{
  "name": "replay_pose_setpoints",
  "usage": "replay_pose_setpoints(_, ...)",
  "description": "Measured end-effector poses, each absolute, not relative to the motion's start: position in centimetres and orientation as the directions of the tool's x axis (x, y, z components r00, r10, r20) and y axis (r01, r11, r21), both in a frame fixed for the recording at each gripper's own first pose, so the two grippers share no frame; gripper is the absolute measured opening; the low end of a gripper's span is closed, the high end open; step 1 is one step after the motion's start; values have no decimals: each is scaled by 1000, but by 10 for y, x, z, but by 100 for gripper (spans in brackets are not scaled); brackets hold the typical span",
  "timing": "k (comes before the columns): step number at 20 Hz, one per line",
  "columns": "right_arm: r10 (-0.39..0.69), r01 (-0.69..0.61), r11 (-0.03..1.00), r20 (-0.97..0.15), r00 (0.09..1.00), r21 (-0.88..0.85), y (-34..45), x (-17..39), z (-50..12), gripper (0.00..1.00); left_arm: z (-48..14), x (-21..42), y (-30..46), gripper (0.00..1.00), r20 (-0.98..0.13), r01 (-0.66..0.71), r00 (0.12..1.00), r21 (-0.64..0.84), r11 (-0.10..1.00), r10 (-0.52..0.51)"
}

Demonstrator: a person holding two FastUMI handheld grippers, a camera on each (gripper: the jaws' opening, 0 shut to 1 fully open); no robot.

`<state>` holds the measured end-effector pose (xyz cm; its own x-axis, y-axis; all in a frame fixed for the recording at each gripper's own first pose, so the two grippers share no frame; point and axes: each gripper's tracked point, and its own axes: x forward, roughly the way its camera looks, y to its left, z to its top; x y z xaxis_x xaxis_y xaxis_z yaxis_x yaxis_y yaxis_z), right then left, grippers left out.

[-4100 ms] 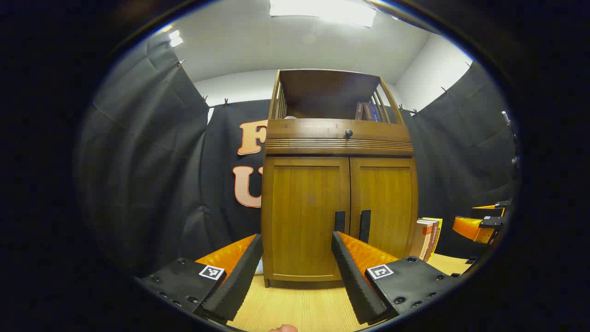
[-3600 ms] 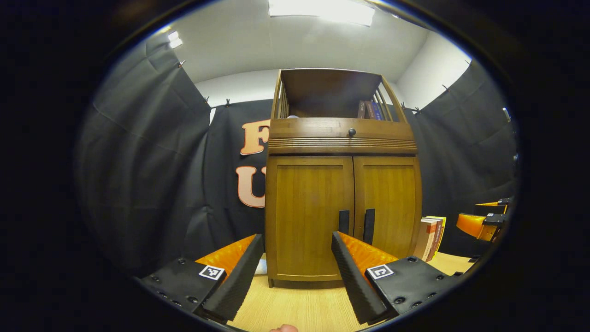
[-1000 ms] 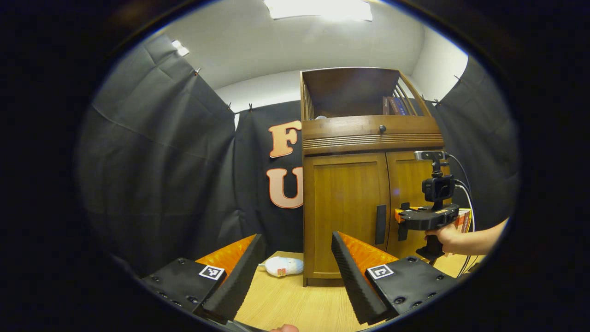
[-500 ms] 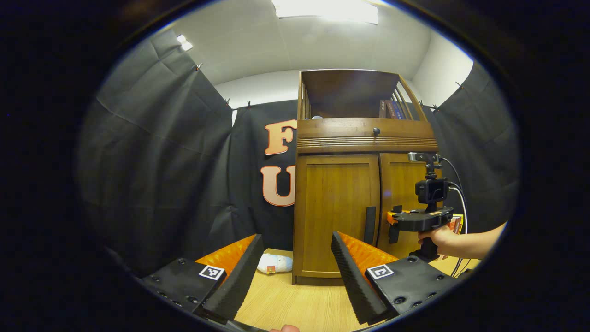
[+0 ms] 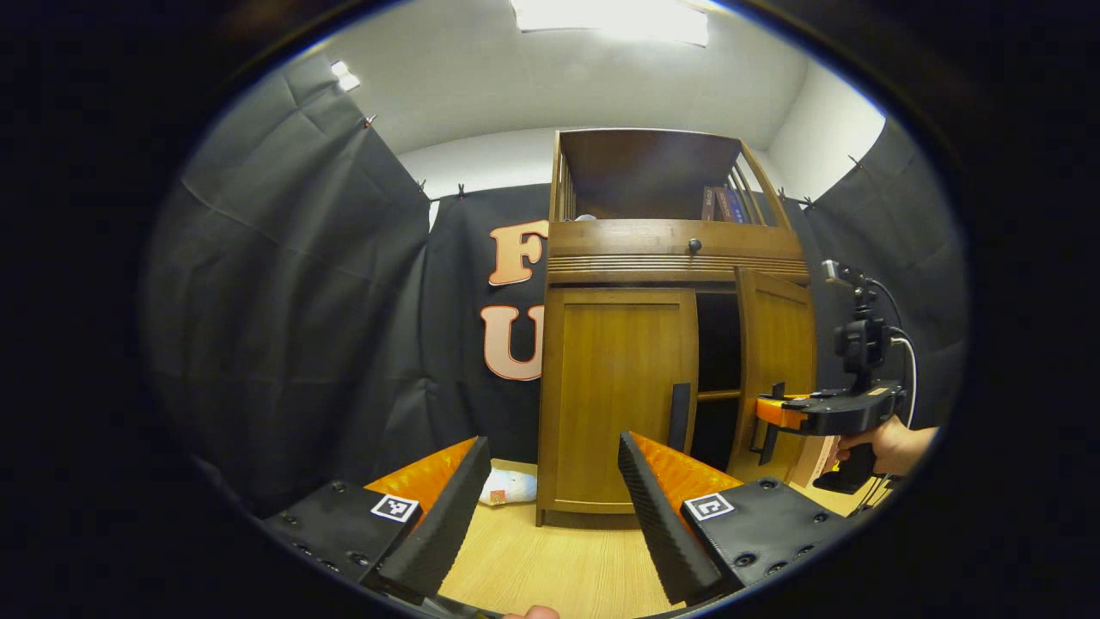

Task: Open the right door of the double-door shoe cabinet with the right hand, and open the left door with the left hand.

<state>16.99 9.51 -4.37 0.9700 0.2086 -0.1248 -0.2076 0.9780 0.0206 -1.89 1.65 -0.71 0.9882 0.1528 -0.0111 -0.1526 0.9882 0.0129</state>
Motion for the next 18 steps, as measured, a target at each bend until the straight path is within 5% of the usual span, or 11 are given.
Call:
replay_pose_setpoints(15,109,-109,994,-142,984,11,-3,91,-29,21,-14,-23,-24,98,-21,-87,996,0,996,87)
replay_pose_setpoints(18,75,-76,997,-133,988,1,-29,84,-26,12,-15,-19,-34,96,-22,-71,997,7,997,71)
